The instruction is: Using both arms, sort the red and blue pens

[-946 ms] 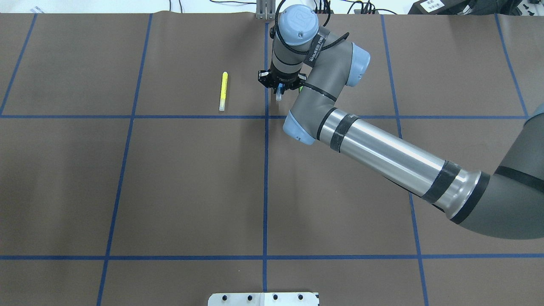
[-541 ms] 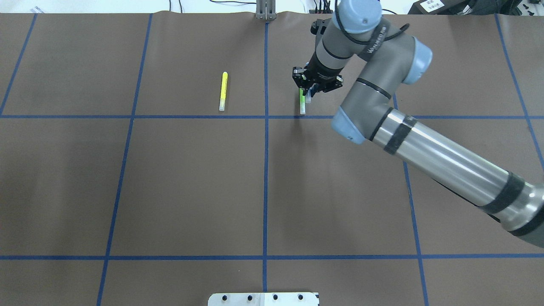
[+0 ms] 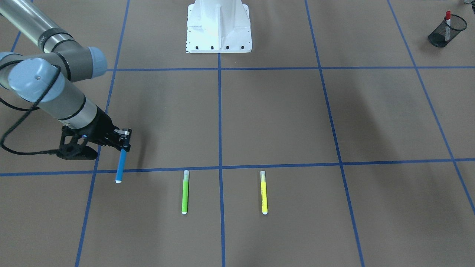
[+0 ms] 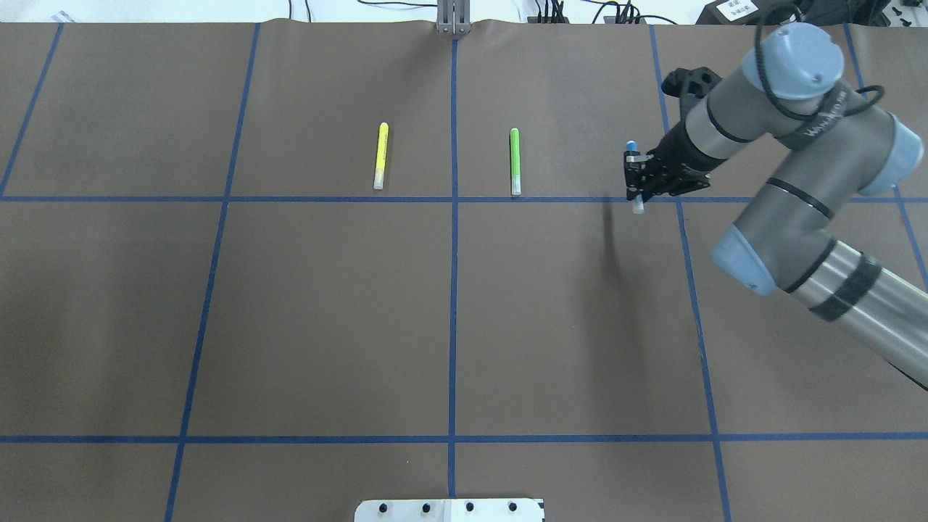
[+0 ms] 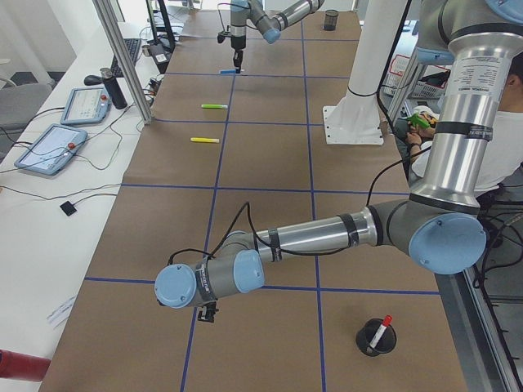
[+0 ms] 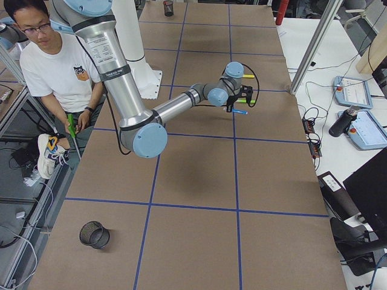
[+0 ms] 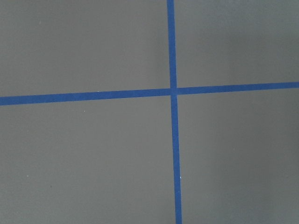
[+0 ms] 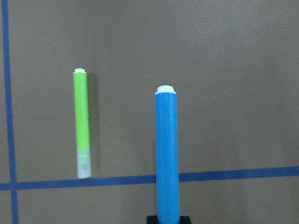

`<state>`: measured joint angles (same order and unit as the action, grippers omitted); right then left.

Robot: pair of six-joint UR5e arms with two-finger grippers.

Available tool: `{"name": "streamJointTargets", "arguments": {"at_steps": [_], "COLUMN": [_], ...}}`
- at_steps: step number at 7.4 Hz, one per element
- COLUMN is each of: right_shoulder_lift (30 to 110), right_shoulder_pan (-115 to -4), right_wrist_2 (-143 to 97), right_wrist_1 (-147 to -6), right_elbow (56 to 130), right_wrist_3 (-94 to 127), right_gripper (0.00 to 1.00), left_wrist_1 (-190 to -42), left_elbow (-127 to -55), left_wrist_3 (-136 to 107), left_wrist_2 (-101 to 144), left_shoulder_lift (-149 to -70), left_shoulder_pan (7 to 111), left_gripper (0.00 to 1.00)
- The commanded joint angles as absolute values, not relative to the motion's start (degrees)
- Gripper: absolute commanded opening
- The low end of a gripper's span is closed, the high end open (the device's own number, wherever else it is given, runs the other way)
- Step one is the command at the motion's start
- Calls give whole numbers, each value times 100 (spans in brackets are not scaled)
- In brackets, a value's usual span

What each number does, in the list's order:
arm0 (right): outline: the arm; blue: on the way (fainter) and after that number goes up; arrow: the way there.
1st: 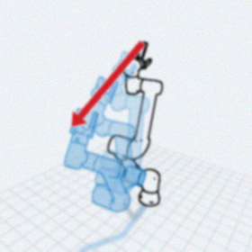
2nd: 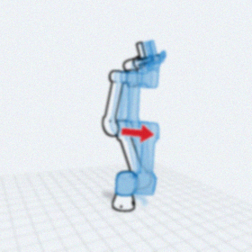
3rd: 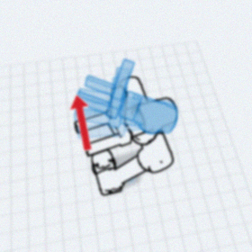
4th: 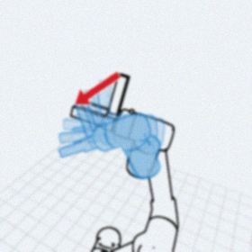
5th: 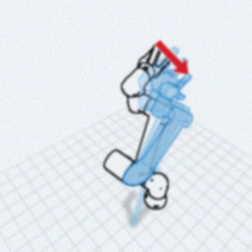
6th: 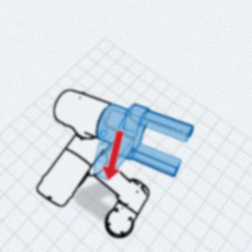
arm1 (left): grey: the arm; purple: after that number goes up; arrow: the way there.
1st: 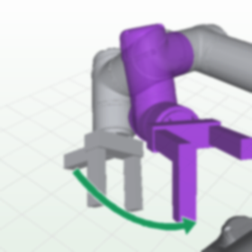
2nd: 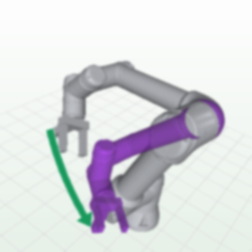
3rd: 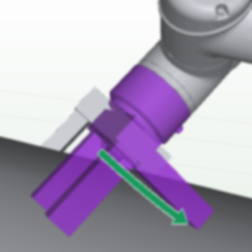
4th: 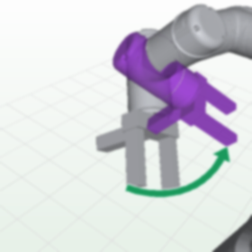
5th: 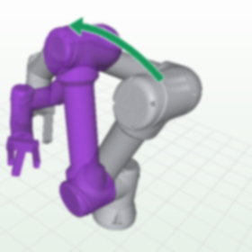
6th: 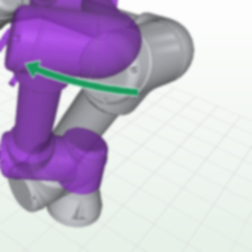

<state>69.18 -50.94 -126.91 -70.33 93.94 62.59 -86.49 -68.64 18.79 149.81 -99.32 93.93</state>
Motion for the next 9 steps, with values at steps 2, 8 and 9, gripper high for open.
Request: {"name": "streamJointTargets", "arguments": {"at_steps": [2,8,9], "right_shoulder_lift": [8626,10782,11036], "right_shoulder_pan": [-5552,-7451,-7514], "right_wrist_2": [-12858,-15140,-15283], "right_wrist_1": [-6953,-6126,-6135], "right_elbow": [10256,10160,10160], "right_wrist_3": [5819,4825,4825], "right_gripper": [0,0,0], "left_wrist_1": [-8648,-8675,-8675], "left_elbow": [-6873,-6873,-6873], "left_wrist_3": [1872,1863,1863], "left_wrist_2": [14985,14985,14985], "left_shoulder_lift": [-9932,-9932,-9932], "left_shoulder_pan": [9387,9369,9369], "left_gripper": [100,100,100]}}
